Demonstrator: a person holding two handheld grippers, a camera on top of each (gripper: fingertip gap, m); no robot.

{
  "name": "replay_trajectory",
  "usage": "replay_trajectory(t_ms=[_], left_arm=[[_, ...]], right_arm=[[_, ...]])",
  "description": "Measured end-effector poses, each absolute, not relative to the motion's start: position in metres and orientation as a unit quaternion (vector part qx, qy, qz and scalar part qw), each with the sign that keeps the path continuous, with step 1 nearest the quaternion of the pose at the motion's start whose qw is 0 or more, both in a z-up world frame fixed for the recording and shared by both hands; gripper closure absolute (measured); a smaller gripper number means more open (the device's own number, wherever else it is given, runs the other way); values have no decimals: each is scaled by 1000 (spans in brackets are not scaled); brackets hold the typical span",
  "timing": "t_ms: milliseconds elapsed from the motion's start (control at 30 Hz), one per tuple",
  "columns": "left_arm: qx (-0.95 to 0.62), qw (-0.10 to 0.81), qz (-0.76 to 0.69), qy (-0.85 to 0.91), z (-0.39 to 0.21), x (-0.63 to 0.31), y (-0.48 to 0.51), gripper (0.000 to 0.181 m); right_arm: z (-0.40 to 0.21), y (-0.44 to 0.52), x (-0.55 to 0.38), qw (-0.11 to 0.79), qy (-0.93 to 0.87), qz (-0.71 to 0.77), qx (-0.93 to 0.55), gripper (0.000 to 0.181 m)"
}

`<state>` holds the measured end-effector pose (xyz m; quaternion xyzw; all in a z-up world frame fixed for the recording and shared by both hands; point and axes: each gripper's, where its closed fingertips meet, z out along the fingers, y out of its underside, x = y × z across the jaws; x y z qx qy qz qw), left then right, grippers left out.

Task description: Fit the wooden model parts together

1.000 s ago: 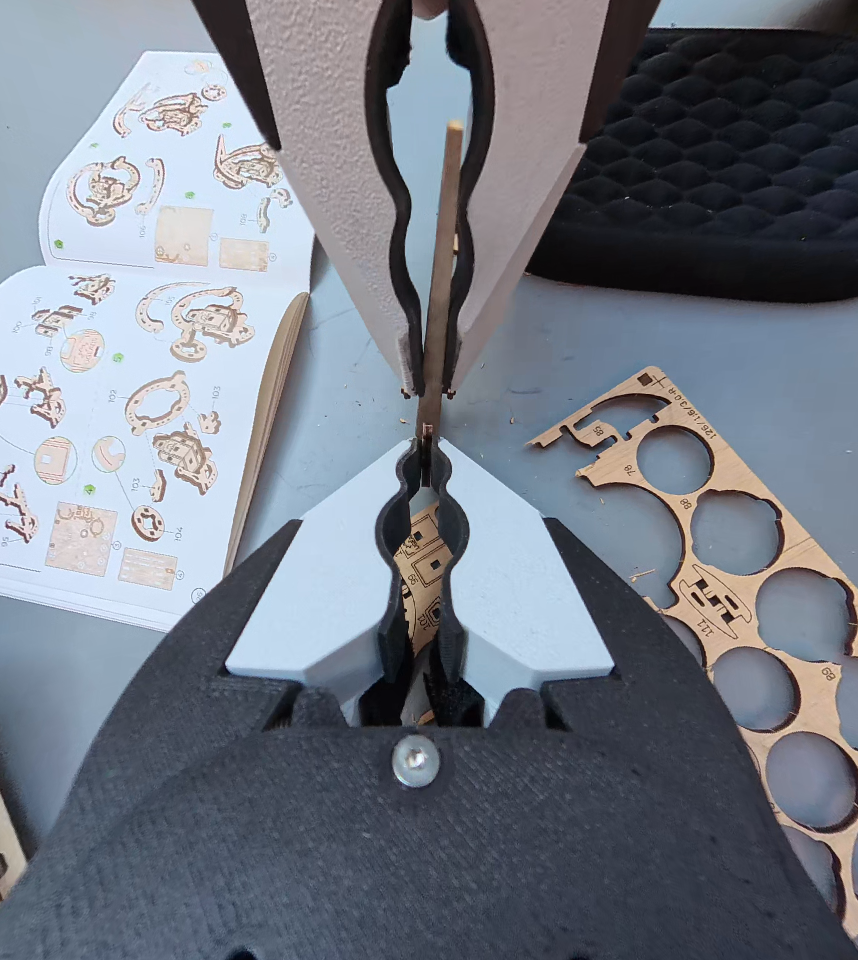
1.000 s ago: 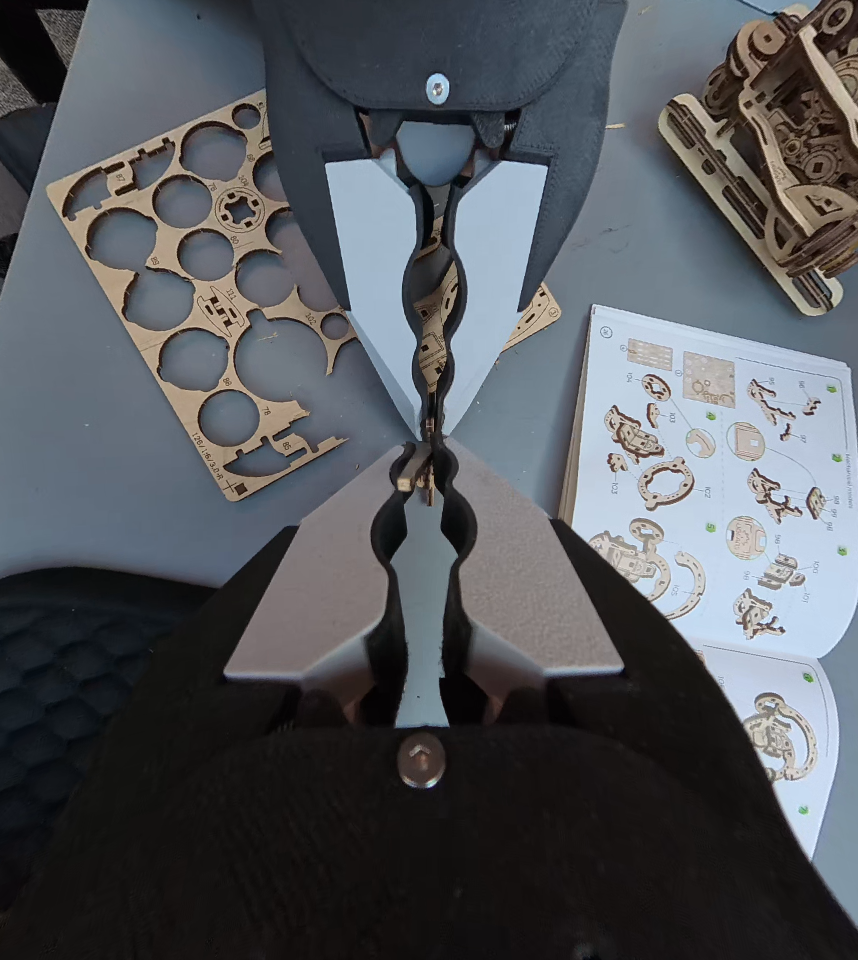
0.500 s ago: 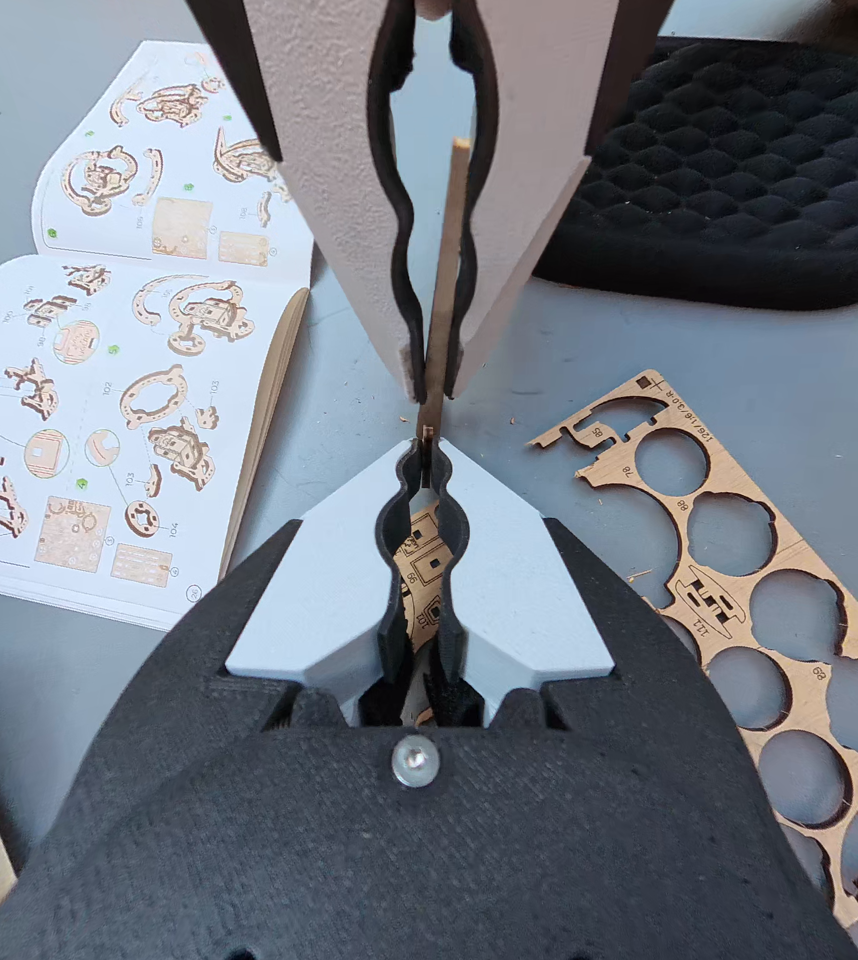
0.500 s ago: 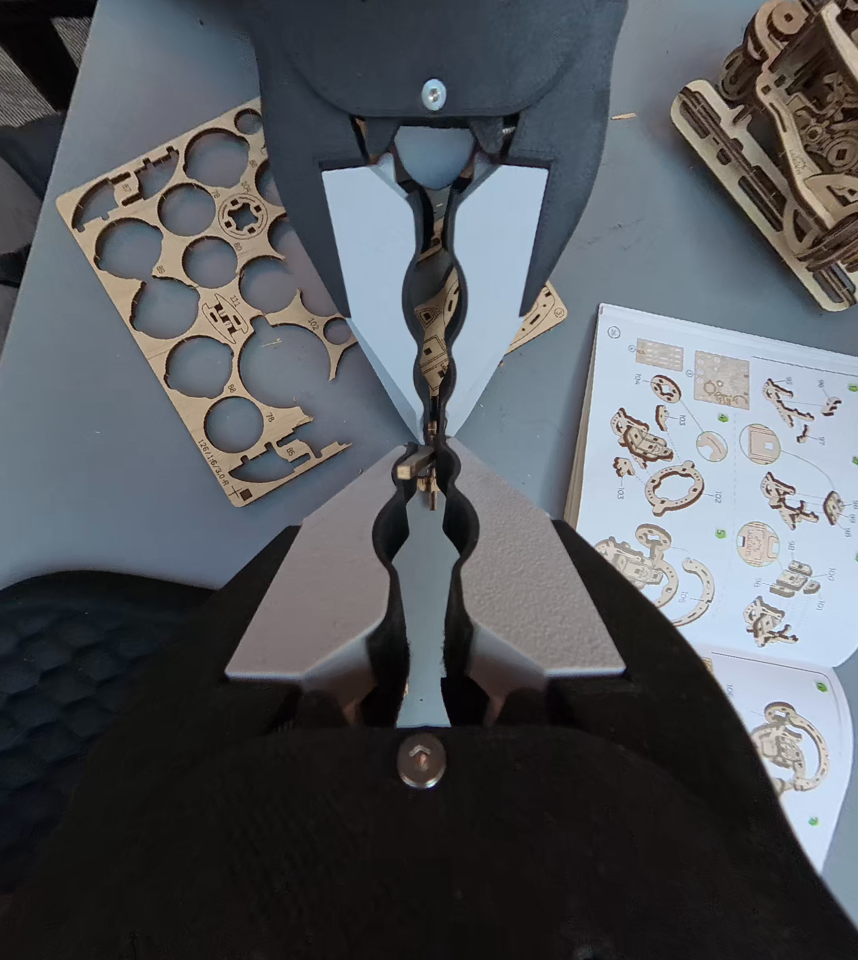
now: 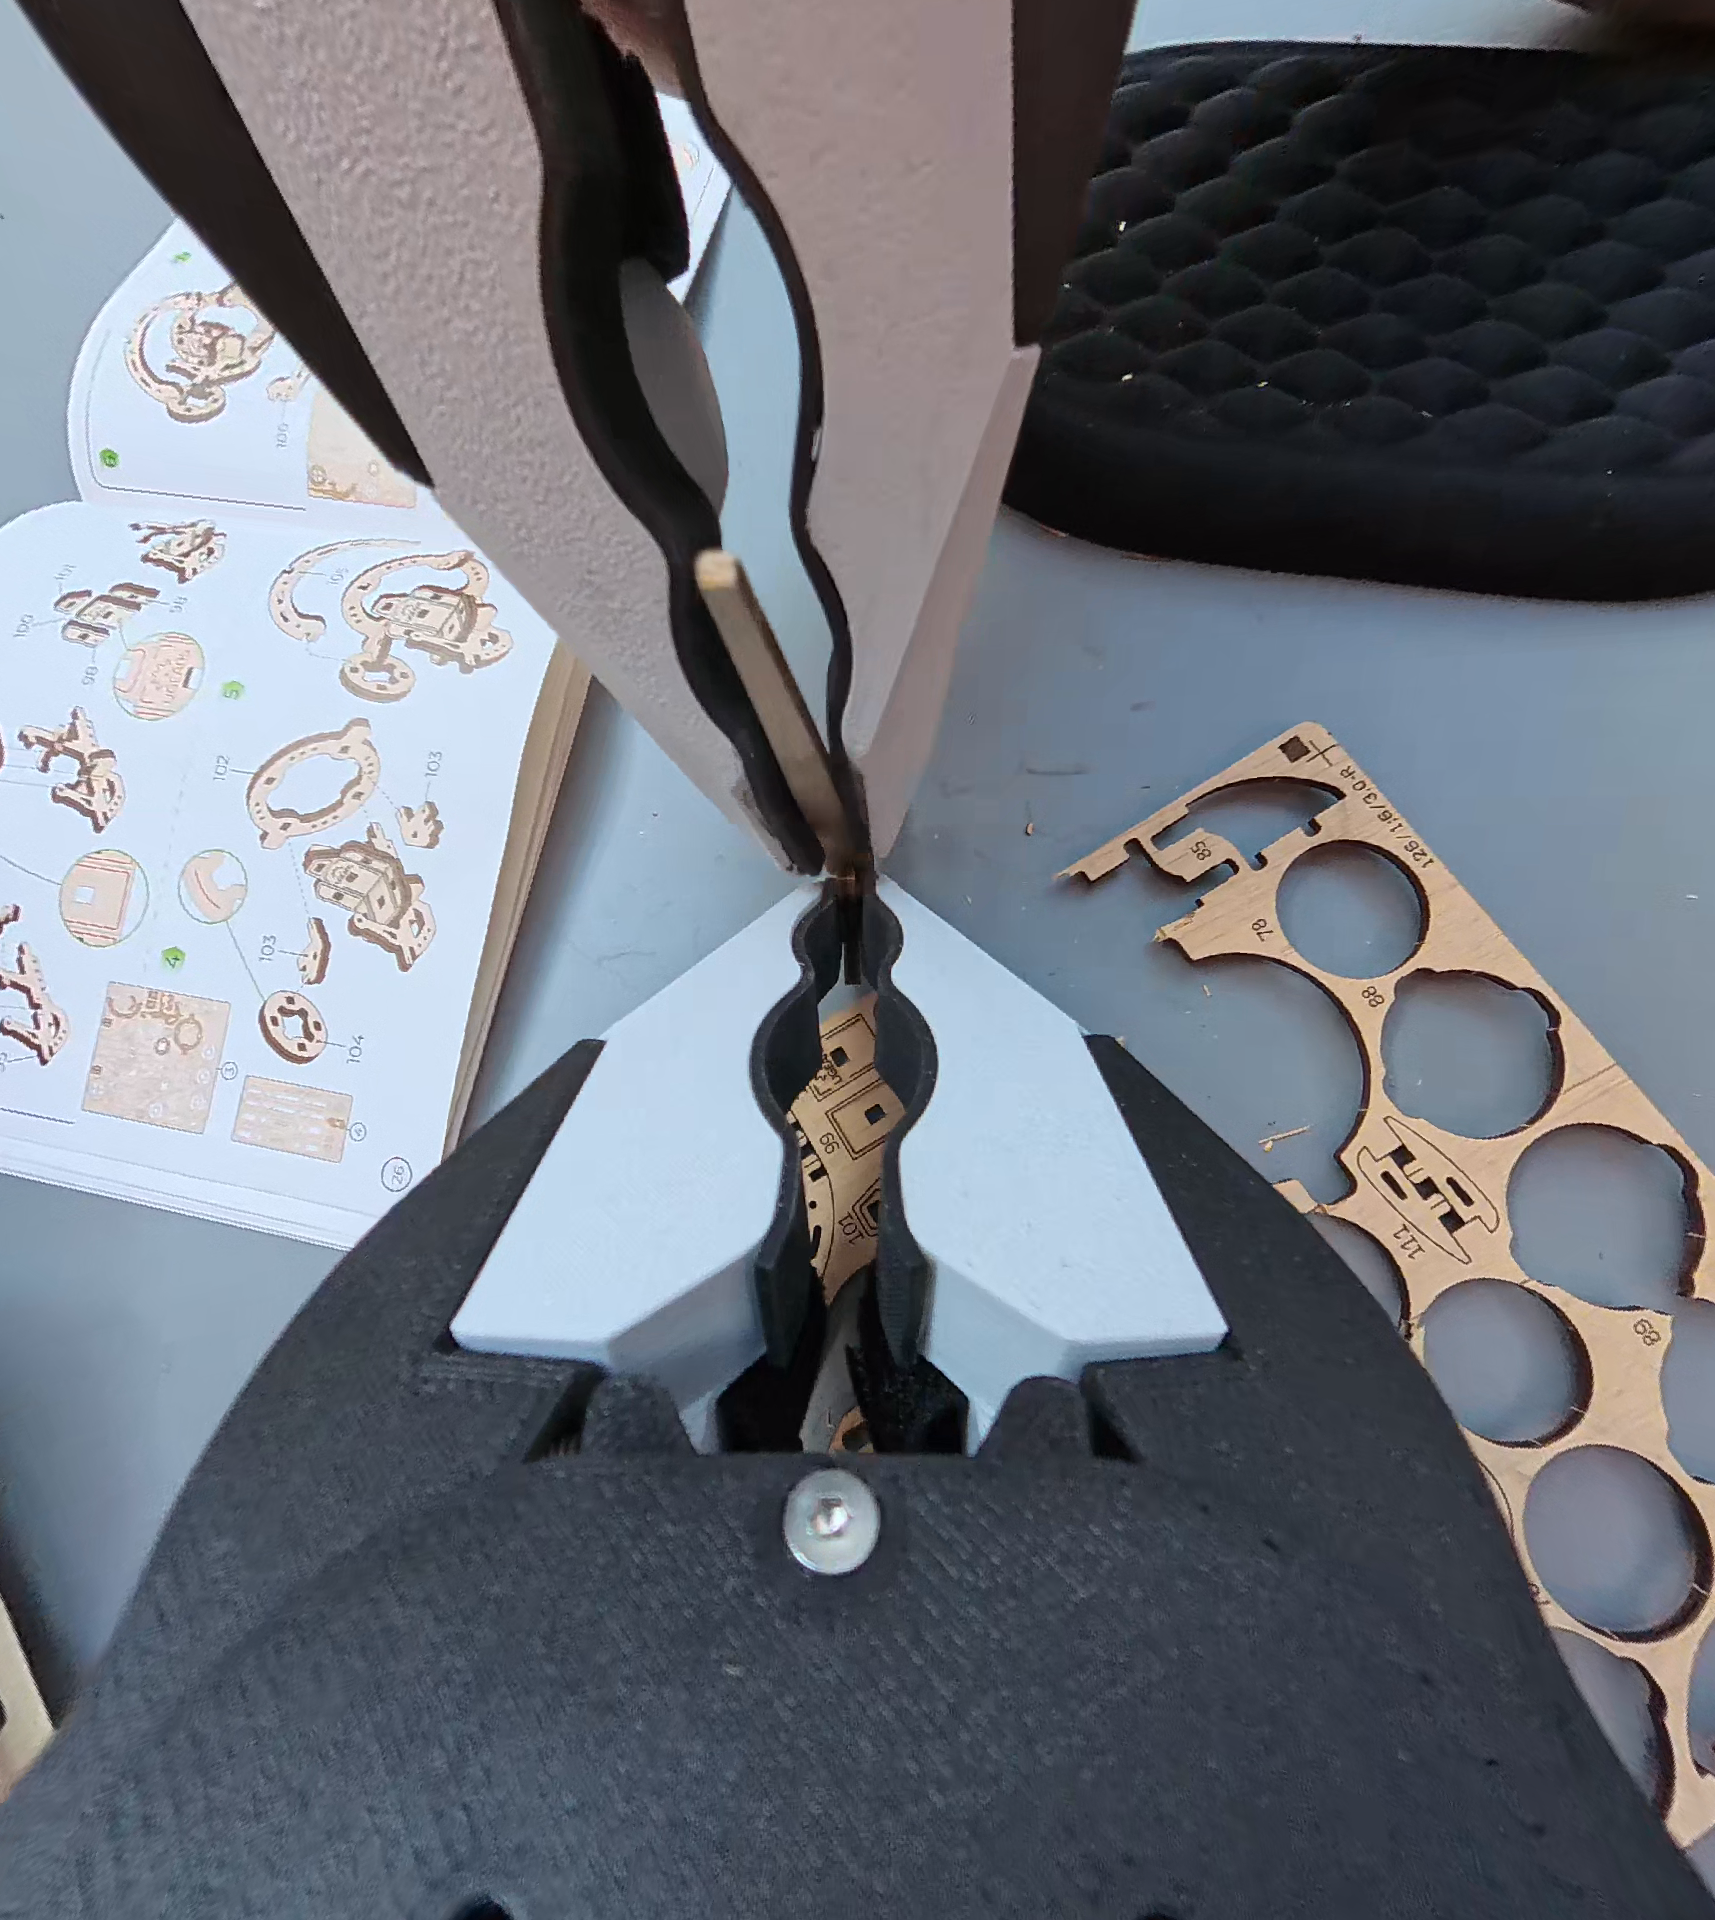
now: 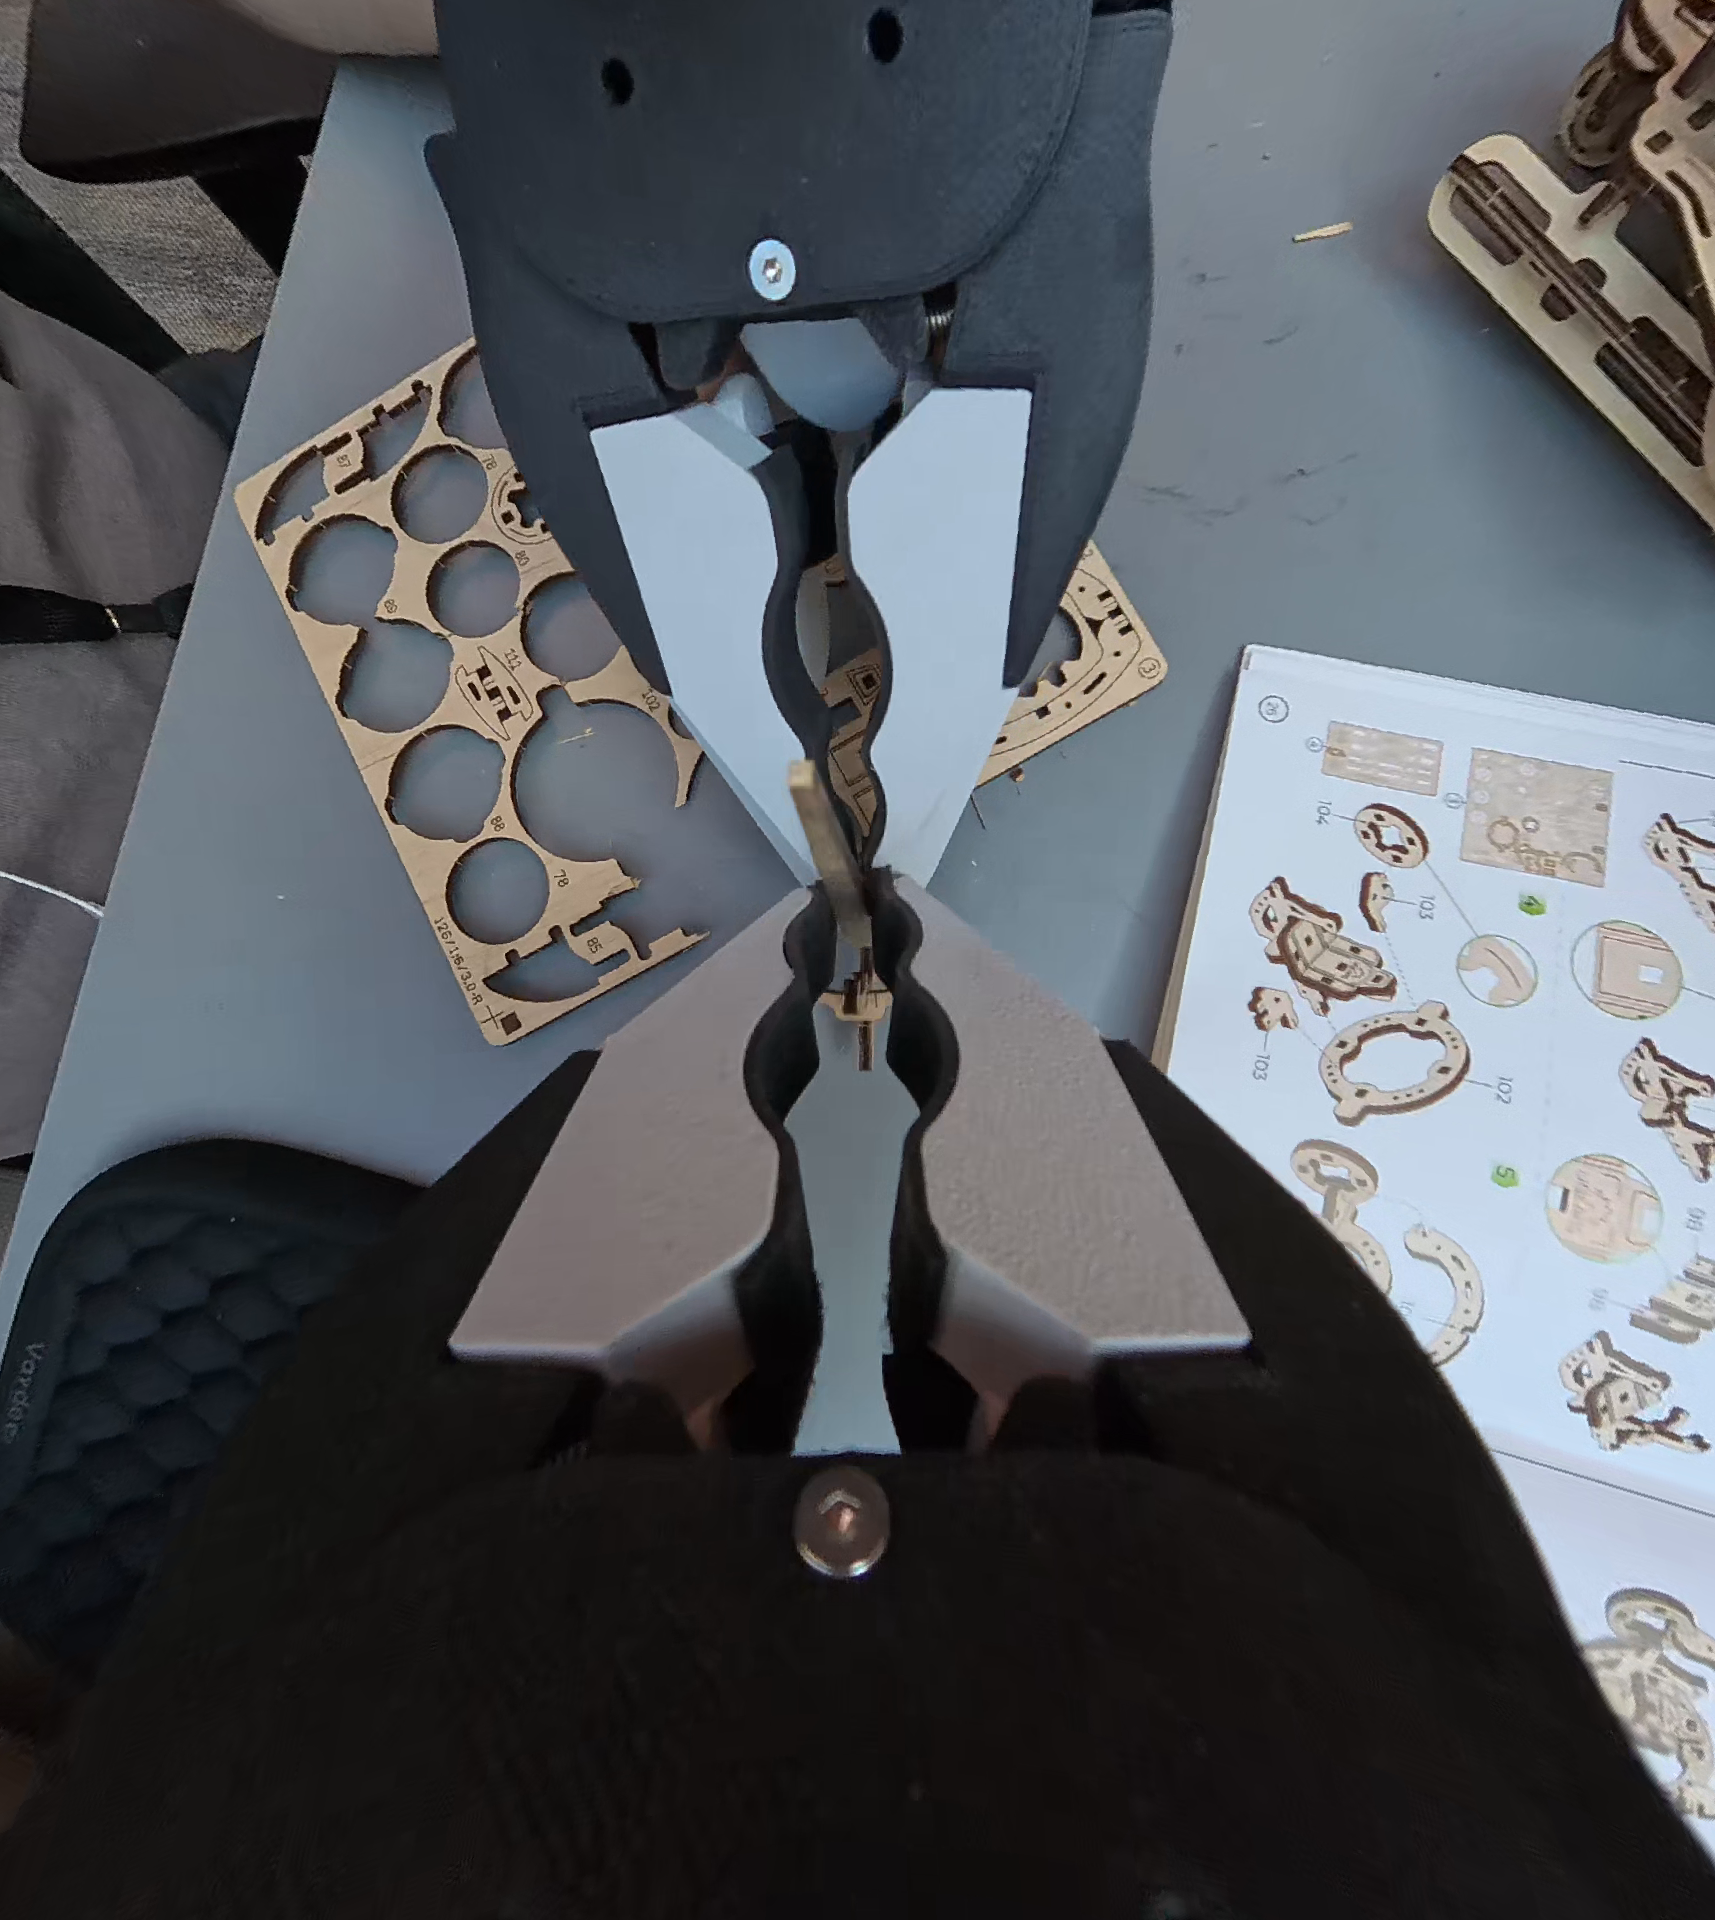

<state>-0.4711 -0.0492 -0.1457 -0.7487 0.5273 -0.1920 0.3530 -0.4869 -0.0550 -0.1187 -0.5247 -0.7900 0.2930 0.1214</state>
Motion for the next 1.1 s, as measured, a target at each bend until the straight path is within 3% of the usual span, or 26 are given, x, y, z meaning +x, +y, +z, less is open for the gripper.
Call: replay_trajectory(t_ms=[733,1100], left_arm=[[-750,342,-200,529,-152,-471,-52,177],[-750,352,-211,518,-149,-468,-50,179]], right_arm=[[-122,-51,-472,163,-817,189,-519,176],[-122,-49,-472,151,-803,217,-534,176]])
